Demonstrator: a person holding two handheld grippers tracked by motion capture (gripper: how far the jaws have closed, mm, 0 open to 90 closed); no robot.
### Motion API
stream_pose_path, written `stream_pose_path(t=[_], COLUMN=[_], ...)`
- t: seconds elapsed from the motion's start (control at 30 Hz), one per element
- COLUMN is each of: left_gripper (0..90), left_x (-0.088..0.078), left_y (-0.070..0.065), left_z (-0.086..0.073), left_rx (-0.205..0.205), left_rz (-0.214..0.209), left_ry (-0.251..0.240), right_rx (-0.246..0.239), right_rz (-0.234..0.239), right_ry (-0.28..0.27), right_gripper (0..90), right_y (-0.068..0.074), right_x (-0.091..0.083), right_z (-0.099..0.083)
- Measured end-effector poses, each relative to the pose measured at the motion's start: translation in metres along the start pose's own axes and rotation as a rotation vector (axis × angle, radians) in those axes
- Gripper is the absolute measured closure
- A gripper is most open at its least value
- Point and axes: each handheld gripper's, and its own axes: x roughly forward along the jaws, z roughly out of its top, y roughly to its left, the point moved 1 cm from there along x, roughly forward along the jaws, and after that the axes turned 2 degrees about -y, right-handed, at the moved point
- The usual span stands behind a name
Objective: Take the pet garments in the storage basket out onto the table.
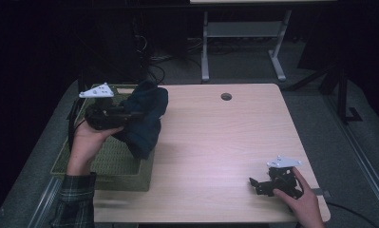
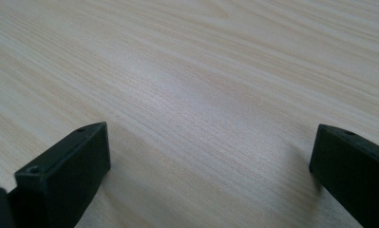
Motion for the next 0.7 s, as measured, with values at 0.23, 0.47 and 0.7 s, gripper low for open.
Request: stream_pose_path(t=[0.23,0.47,0.7], left_gripper=[66.6,66.8,67.2], left_x=[0.019,0.038,0.060], left_y=[-0.013,-0.029,-0.039], left_z=[0.007,0.012,0.013], left_rx=[0.009,0.031,0.035], left_rz=[-0.029,-0.057,-0.079], left_ry=[-0.011,-0.009,0.016], right_rx=[0.000,0.002,0.004], right_rz=[0.000,0.001,0.000], right_ry=[0.000,-0.001,-0.001], right_gripper=[0.0,0.0,0.0], right_y=[0.000,0.000,0.000], right_x=[0.000,0.000,0.000], right_z=[0.000,0.000,0.000])
